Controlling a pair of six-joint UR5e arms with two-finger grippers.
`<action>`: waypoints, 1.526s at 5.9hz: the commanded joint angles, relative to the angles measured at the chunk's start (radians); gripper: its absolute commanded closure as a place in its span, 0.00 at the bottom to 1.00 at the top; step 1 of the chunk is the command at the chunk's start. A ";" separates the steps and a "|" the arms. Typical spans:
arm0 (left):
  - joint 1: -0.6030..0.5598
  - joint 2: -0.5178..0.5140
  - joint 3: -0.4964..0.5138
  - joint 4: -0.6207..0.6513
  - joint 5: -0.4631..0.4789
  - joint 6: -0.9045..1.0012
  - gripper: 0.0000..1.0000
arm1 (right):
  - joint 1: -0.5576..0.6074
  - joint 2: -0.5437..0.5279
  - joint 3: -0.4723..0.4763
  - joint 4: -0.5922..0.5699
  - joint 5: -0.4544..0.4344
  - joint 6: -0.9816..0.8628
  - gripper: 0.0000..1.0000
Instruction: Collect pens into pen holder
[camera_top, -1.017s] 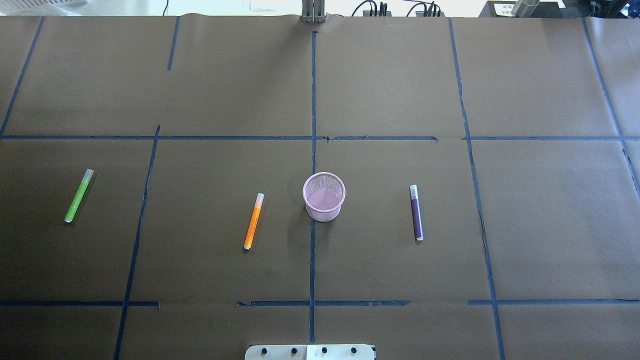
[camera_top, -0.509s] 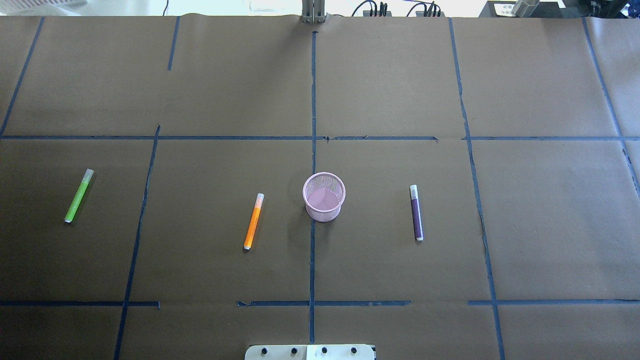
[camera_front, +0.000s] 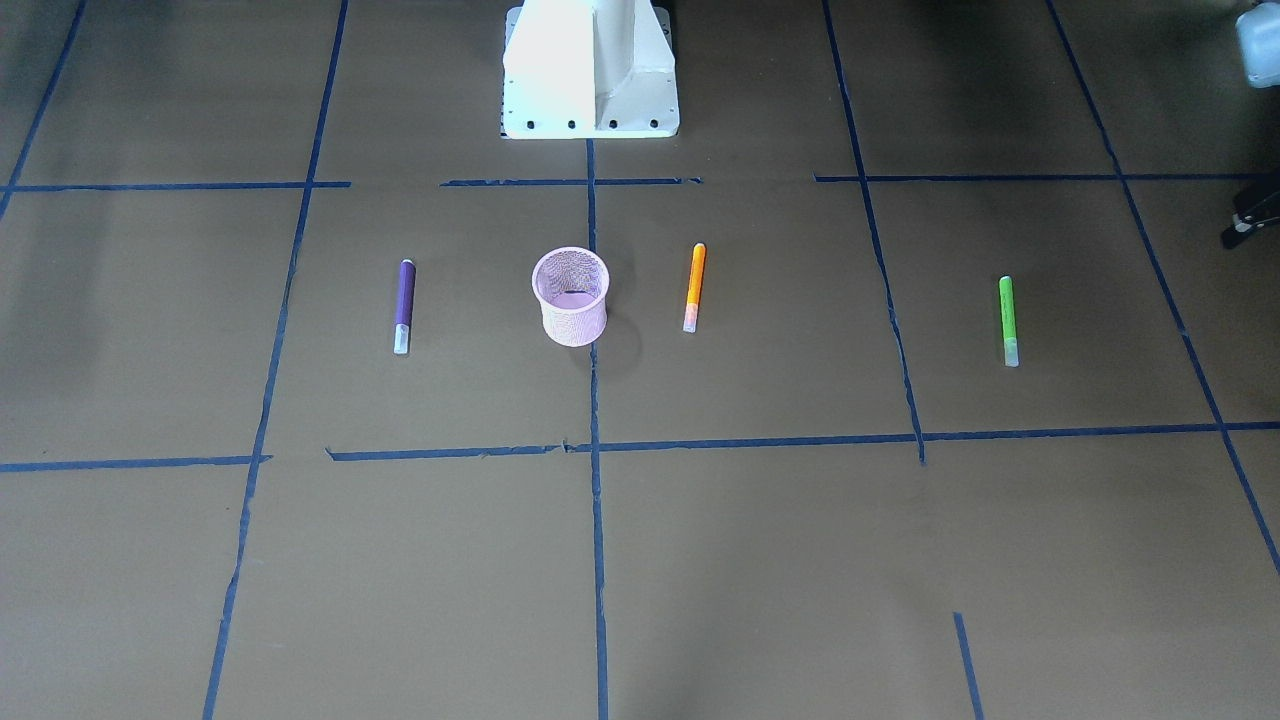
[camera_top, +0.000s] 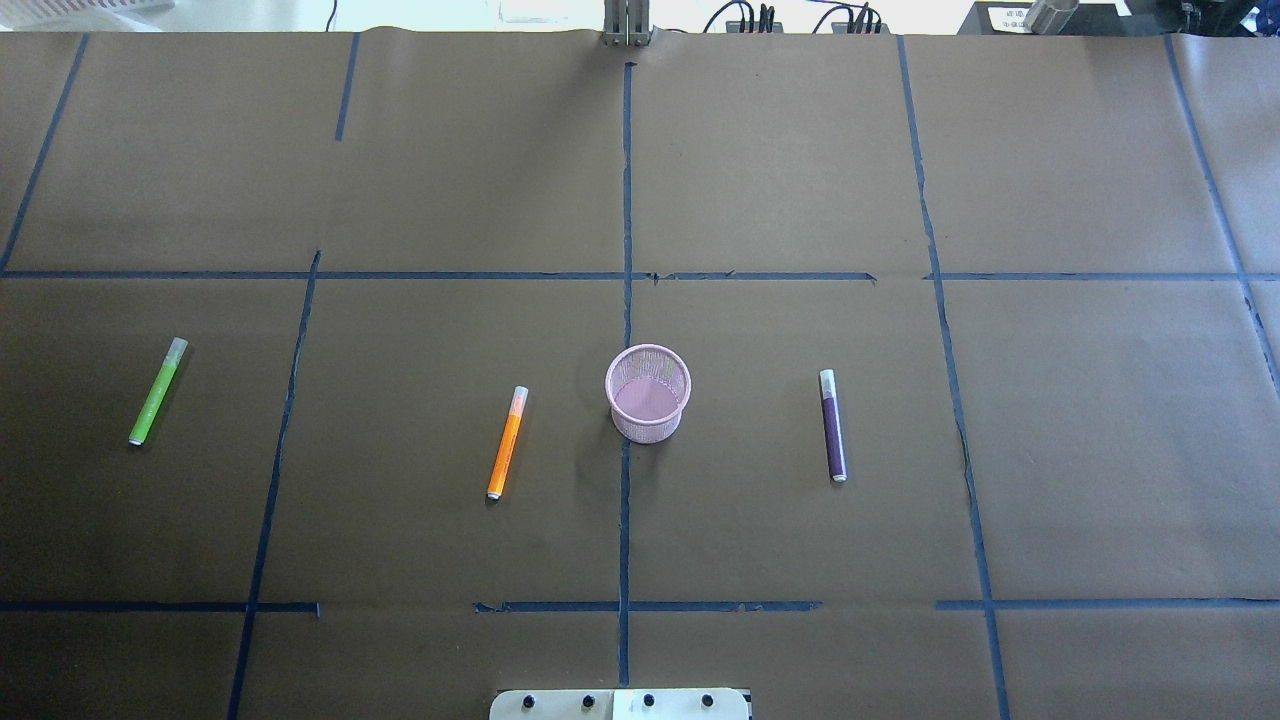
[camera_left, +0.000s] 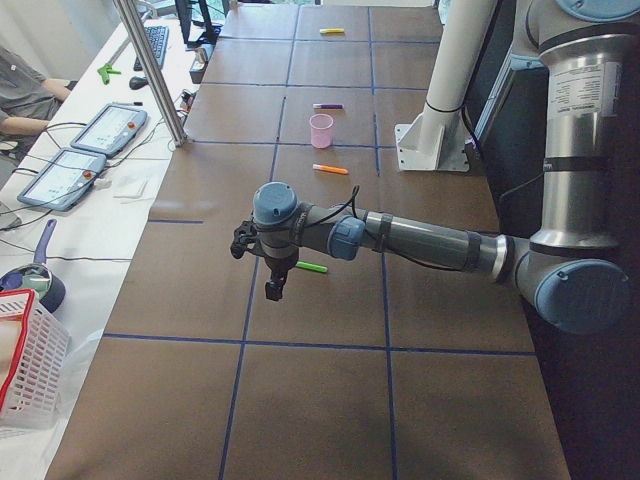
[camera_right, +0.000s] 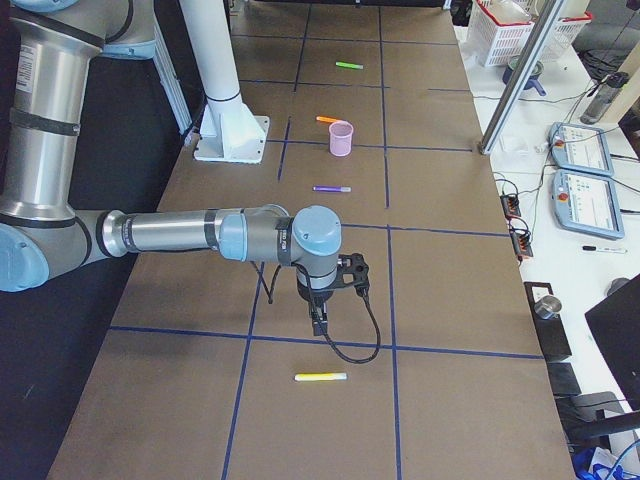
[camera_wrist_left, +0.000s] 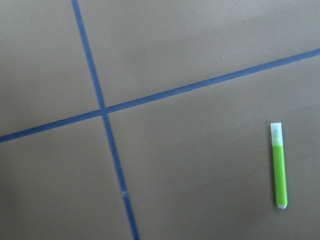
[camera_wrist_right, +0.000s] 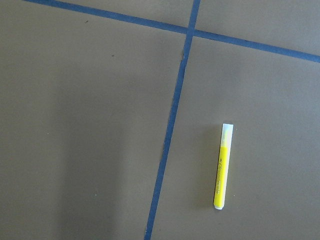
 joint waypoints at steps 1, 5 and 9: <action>0.162 0.012 0.043 -0.209 0.093 -0.258 0.00 | 0.000 0.000 0.000 0.000 0.000 0.000 0.00; 0.375 -0.142 0.291 -0.483 0.201 -0.460 0.00 | 0.000 0.000 -0.002 0.000 -0.002 0.002 0.00; 0.427 -0.175 0.301 -0.483 0.201 -0.543 0.26 | 0.000 -0.002 -0.003 0.000 -0.002 0.000 0.00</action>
